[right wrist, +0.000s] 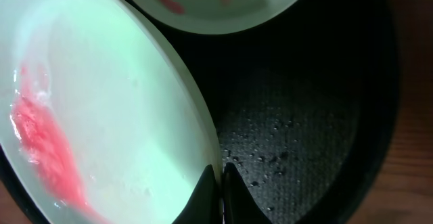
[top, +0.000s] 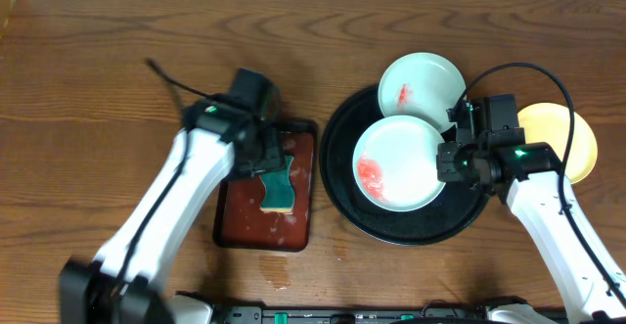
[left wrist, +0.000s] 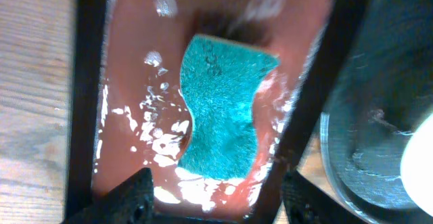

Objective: Clean dirty plates on tray and stack at the side
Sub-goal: 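Return the sponge to the small tray and release it, then lift the pale plate with right gripper and tilt it over the small tray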

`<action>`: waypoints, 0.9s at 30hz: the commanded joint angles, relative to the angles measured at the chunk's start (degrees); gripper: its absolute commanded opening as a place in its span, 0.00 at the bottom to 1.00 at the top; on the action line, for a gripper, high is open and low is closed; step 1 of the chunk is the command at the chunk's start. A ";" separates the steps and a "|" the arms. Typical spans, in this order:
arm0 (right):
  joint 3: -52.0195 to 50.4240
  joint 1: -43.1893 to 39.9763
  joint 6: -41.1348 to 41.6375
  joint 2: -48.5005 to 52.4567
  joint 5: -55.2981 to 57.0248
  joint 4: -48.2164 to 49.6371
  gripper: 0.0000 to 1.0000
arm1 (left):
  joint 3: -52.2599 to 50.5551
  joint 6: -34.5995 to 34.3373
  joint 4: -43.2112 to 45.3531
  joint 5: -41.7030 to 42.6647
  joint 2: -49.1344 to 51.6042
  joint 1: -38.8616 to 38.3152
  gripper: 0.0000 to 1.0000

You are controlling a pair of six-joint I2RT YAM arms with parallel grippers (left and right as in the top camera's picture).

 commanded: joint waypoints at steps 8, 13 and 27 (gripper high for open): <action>0.94 -0.09 0.46 -1.81 1.16 -0.72 0.01 | 1.40 3.06 -0.17 0.35 -17.22 2.23 0.67; 1.66 -0.09 0.44 -1.81 2.05 -0.66 0.01 | 1.40 3.50 -0.17 -1.40 -21.27 2.23 0.71; 11.67 11.74 1.22 -1.22 1.84 1.62 0.01 | 1.40 3.69 -0.35 -1.57 -22.53 2.23 0.71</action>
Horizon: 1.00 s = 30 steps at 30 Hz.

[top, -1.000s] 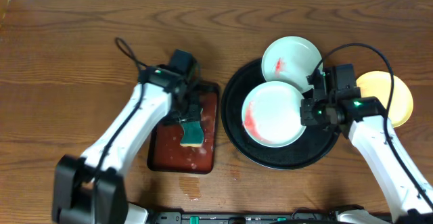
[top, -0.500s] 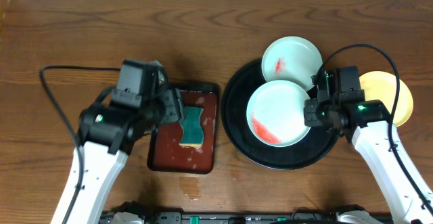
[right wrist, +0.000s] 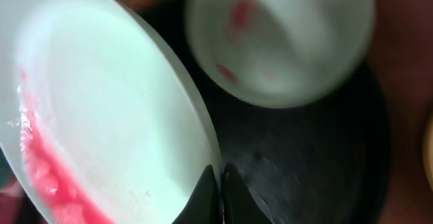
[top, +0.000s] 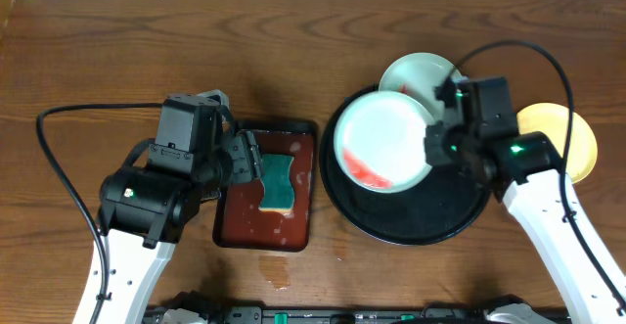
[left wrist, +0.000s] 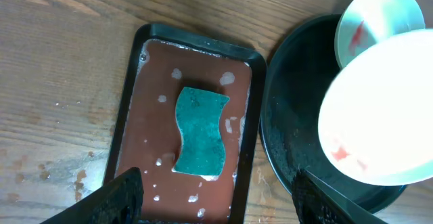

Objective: Clean dirty plates on tray and stack at the side
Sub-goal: 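Lift the pale plate with right gripper and tilt it over the small tray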

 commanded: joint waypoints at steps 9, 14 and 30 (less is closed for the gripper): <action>1.92 18.29 -1.79 6.08 8.00 15.41 0.01 | 1.29 0.94 -0.15 -0.85 -3.52 0.17 0.71; 1.92 27.04 -11.02 7.23 23.87 23.30 0.01 | 1.29 0.94 -0.72 -0.85 -5.51 0.17 0.71; 1.92 40.50 -25.40 7.15 50.97 30.18 0.01 | 1.29 0.94 -1.49 -0.87 -6.10 0.17 0.71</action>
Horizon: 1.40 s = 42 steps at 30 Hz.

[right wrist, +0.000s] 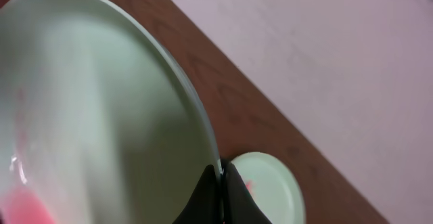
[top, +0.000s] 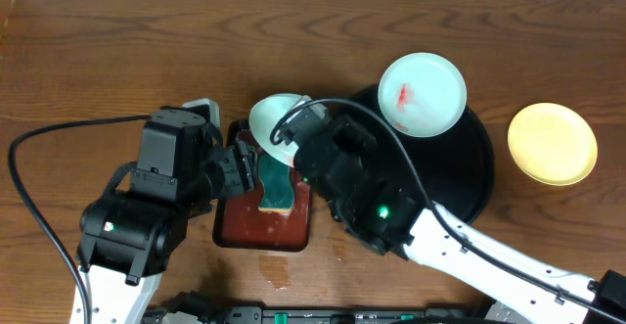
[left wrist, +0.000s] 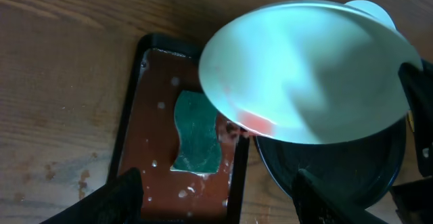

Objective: Clean dirty plates on tray and stack at the side
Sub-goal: 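Lift the pale plate with right gripper and tilt it over the small tray, then carry the pale plate right and stack it on the yellow plate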

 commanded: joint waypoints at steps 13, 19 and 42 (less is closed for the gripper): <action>1.03 0.66 -1.99 -0.81 5.29 0.85 0.01 | 1.27 0.79 -0.11 -0.74 -0.31 0.17 0.71; 1.03 0.66 -1.95 -0.81 5.31 0.83 0.01 | 1.27 0.79 -0.11 -0.72 -0.31 0.17 0.71; 1.05 -5.90 17.99 -0.92 7.45 -8.50 0.01 | 1.27 0.76 -0.07 -0.72 -0.31 0.17 0.72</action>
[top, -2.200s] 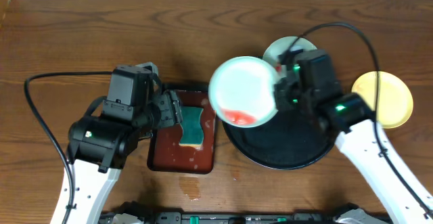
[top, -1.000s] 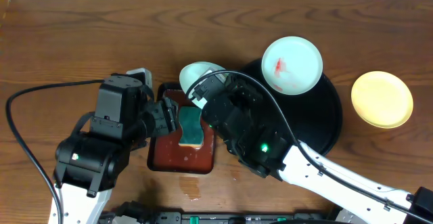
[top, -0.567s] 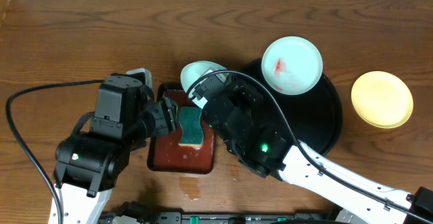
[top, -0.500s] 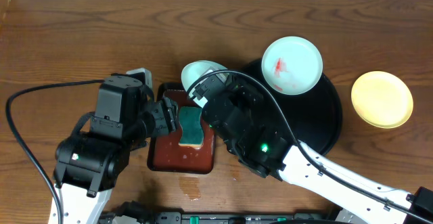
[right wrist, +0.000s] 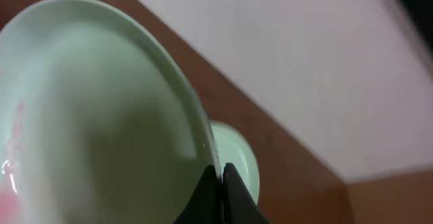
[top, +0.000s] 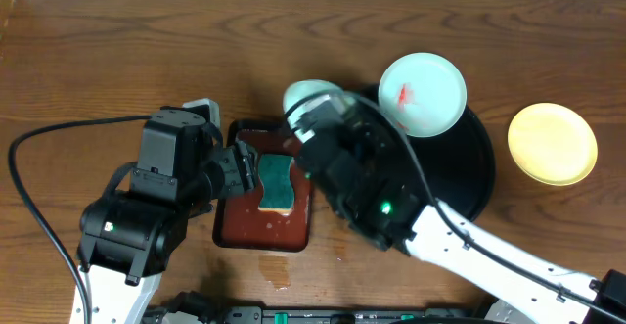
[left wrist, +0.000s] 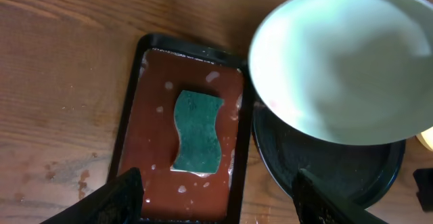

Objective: Clean dirty plates on tray and stack at the side
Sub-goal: 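Carry the pale plate right and stack it on the yellow plate, then move right gripper to the remaining pale plate rim and grasp it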

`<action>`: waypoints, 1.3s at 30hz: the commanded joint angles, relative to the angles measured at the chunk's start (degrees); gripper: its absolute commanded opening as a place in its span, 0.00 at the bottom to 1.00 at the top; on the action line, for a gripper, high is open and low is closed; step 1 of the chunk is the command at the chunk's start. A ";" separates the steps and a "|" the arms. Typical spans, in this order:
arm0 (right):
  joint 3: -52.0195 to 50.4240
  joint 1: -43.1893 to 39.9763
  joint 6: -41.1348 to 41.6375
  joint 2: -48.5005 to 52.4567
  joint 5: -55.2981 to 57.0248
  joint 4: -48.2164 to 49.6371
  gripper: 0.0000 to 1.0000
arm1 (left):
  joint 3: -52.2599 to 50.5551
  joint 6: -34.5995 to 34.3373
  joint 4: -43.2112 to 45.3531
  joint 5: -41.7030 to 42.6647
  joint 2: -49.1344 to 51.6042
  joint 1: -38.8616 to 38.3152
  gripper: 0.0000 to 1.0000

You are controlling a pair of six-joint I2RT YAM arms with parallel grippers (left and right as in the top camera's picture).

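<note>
My right gripper (right wrist: 220,176) is shut on the rim of a pale green plate (right wrist: 101,116) smeared with red, held tilted in the air. From overhead that plate (top: 308,97) shows above the far right corner of the brown tray (top: 227,228). A teal sponge (top: 277,182) lies in the wet brown tray (left wrist: 135,149). My left gripper (left wrist: 223,200) hangs open high above the sponge (left wrist: 196,130), empty. A second red-stained green plate (top: 423,91) rests on the far edge of the round black tray (top: 469,177).
A clean yellow plate (top: 553,143) sits on the wooden table to the right of the black tray. My right arm (top: 391,207) reaches across the black tray's left half. A wet spot (top: 277,265) marks the table near the front edge.
The held plate has shifted right, from over the sponge tray's far end to the tray's far right corner, uncovering the sponge. The left arm has not moved.
My left gripper was low over the sponge while the right was shut on the plate's rim in the black tray. Then the left gripper was raised and the plate was lifted. Then the plate hung over the sponge tray, and now slightly further right.
</note>
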 commanded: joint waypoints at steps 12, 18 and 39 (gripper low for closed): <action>1.07 -34.32 26.88 -6.51 -53.79 -15.17 0.01 | 1.27 0.76 -0.11 -0.72 0.07 0.17 0.71; 1.07 -56.30 33.46 -8.50 -59.58 -20.68 0.01 | 1.27 0.76 -0.13 -0.72 0.24 0.17 0.71; 0.98 -97.70 34.21 9.01 -57.55 -21.88 0.01 | 1.27 0.76 -1.18 -0.70 0.46 0.17 0.71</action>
